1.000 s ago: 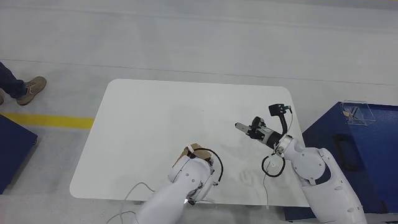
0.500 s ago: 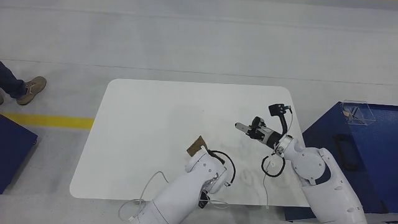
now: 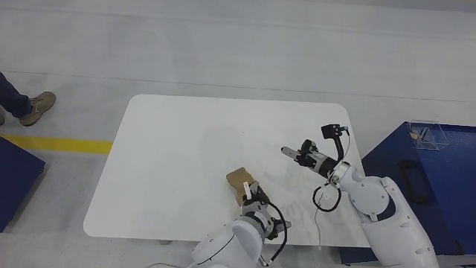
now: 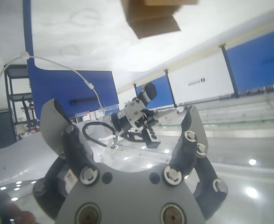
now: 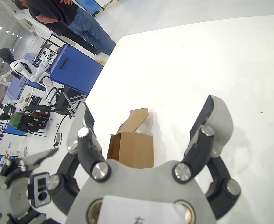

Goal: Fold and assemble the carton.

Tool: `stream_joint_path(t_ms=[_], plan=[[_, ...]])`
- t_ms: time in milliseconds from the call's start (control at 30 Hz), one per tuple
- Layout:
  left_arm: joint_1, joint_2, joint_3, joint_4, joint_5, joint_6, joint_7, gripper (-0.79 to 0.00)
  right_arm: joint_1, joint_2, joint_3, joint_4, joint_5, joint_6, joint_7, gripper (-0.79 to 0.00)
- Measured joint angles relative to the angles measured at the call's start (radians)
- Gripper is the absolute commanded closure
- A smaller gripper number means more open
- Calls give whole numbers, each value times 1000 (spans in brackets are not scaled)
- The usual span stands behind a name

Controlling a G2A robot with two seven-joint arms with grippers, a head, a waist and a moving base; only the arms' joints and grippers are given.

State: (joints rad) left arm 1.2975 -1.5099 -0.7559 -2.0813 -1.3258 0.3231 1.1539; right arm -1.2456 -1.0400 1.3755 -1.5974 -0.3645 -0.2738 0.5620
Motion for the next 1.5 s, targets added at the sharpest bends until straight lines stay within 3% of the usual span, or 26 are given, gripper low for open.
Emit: stream_joint_path(t_ms=[100,233,367,467,500,567,667,1100,1133,1267,1367,1500], plan=[[26,29,-34,2,122,176,-122,-785,0,0,0,0,0,0,0,-785],[28,60,-79,60,310,260,-323,-785,0,0,0,0,0,0,0,-785],[34,83,-72,133,528,268,-486,-785,0,0,0,0,0,0,0,-785],[41,98,-69,131,649,258,-606,-785,0,0,0,0,0,0,0,-785],[48,106,-64,116,707,242,-656,-785,0,0,0,0,0,0,0,-785],[64,124,-47,95,846,190,-753,-680,0,0,0,0,0,0,0,-785],[97,140,-32,96,994,106,-854,-680,0,0,0,0,0,0,0,-785],[98,140,-33,97,996,112,-848,-680,0,0,0,0,0,0,0,-785],[98,140,-33,97,996,112,-848,-785,0,0,0,0,0,0,0,-785],[81,145,-23,106,1016,117,-871,-785,-2,1,-9,-15,-51,50,-41,-785],[22,170,-37,92,1194,245,-1006,-785,-2,-3,-76,-41,-257,158,-52,-785],[21,209,-17,-8,1523,566,-1062,-785,21,-6,-146,-17,-455,161,20,-785]])
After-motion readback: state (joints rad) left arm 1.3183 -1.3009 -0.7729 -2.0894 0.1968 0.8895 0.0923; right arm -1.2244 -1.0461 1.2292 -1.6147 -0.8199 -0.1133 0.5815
